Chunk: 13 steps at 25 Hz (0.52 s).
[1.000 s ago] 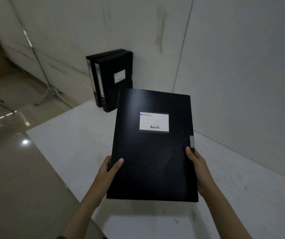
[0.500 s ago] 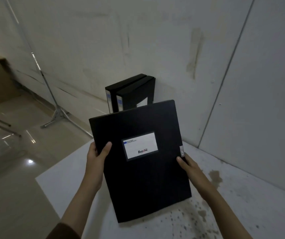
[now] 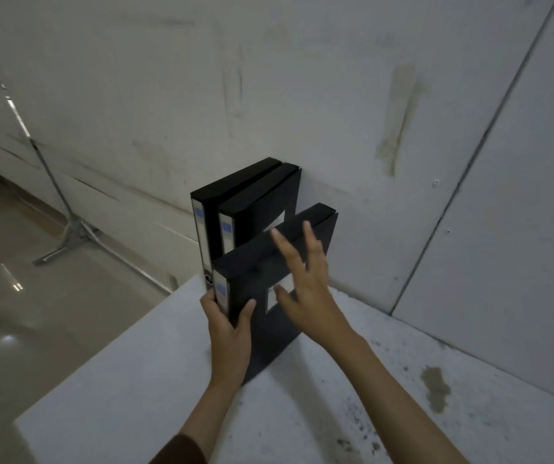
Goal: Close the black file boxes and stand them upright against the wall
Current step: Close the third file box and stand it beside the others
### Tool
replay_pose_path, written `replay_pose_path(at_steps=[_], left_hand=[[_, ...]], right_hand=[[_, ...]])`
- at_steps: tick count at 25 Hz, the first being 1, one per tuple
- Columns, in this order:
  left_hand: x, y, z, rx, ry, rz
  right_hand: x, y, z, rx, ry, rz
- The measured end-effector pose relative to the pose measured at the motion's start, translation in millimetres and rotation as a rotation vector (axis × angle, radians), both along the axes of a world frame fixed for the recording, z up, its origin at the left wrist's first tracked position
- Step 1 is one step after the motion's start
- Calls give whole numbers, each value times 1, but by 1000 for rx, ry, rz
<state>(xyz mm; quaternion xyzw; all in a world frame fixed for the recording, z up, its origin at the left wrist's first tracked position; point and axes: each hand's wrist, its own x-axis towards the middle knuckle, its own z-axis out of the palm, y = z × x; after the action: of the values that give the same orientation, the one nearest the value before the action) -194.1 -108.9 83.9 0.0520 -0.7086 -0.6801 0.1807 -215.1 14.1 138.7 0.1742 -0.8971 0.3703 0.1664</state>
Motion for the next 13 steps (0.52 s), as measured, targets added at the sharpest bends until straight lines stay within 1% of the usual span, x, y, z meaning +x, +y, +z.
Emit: replay_pose_path(at_steps=[2,3,5,6,10,13], left_hand=[[-15,8,-9,-9,31,7],[-23,12,-13,-9,27,20],[-39,20,-17,14,-3,36],[-46,24,-17,13,-13,44],[-78,32,-17,-50,26,81],[-100,35,-16,-41,35,23]], right_hand=[[-20,-7,2,126,17,39],[-29,-8,0,150,-8,50],[-48,-3,-7,127,-52,43],[-57,0,-11,119,-43,34],[-95,8,-17,196,-4,5],[-110,14,-12,164,-21,-10]])
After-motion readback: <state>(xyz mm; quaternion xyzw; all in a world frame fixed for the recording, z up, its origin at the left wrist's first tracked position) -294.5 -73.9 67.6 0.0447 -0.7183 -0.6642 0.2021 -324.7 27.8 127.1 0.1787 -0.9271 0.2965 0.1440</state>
